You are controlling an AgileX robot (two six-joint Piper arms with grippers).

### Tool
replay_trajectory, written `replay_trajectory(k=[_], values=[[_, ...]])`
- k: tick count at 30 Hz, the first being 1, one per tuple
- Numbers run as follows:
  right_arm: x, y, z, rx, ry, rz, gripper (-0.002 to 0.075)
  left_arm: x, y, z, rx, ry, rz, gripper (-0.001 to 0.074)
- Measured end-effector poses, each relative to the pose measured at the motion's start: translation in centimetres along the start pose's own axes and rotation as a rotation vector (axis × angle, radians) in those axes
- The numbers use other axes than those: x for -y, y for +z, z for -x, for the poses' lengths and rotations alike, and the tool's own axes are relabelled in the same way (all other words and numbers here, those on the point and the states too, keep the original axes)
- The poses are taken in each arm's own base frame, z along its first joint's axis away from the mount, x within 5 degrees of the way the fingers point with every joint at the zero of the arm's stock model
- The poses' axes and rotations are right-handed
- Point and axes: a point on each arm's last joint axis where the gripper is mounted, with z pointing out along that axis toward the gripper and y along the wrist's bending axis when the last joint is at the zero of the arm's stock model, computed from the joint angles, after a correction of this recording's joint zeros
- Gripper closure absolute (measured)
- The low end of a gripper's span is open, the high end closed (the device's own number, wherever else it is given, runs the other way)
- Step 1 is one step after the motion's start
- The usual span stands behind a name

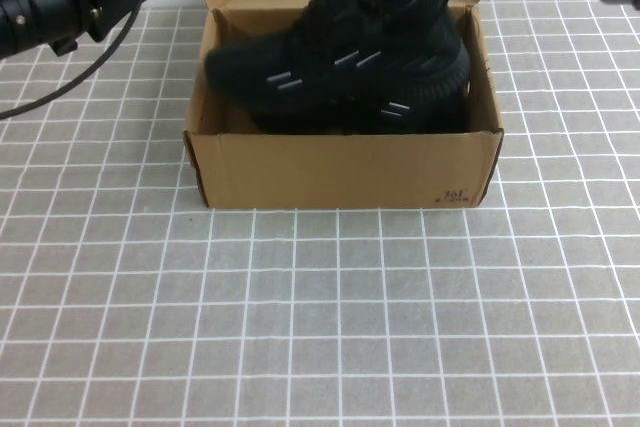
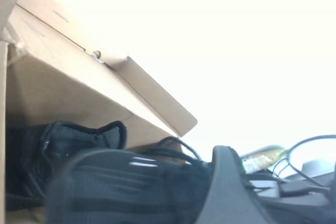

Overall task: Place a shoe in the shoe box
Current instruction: Place the shoe in the shoe box

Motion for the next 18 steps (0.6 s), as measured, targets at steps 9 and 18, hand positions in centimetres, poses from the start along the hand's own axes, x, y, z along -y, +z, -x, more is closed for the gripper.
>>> replay_trajectory(k=[9,18], values=[[1.5,2.6,-1.2,-0.068,0.067,-0.008,0.0732,0.4,0.0,-0.2,-0.028,0.004,-0.043,0.0396],[1.8,2.6,-1.8,-0.125,0.106,-0.047,0.0732,0.6,0.0,-0.3,-0.041,0.006,-0.06,0.0397]])
